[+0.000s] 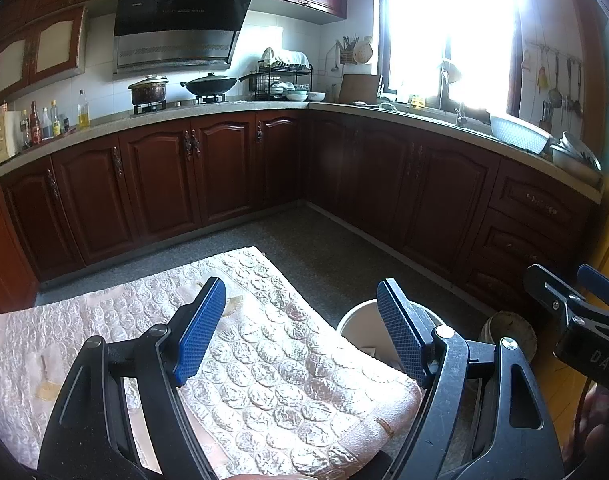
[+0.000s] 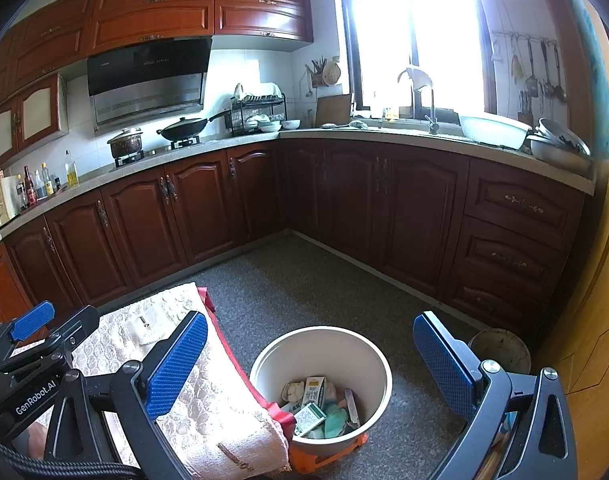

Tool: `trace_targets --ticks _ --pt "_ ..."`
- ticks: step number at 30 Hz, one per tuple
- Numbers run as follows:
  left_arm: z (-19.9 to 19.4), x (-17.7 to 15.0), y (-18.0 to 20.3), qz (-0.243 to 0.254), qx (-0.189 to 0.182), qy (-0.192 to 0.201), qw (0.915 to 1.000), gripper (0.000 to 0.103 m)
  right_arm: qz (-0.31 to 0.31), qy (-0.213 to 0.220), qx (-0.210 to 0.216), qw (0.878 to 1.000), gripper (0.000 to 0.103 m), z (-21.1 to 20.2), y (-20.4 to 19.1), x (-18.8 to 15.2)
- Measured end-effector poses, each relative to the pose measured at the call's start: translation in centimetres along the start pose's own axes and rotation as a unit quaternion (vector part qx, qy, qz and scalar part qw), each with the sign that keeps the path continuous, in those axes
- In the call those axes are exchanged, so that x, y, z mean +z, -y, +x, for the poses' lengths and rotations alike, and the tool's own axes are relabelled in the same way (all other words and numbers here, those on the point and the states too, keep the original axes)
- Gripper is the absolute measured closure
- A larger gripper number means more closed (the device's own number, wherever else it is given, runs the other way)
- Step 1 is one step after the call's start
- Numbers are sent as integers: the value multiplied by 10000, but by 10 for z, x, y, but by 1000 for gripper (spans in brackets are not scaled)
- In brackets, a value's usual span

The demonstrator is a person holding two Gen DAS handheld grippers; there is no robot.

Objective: Collect trash

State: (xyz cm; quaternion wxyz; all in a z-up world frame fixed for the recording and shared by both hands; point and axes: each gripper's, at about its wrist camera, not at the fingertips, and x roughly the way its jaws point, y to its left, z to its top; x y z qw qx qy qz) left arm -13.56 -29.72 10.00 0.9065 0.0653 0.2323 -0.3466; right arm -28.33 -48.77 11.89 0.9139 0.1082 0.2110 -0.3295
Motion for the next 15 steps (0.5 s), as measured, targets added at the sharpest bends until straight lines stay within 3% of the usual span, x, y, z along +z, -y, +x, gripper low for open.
trace_targets --ticks 15 --pt "10 -5 -6 -8 -72 -122 9999 25 -53 -127 -19 9999 1 9 -4 -1"
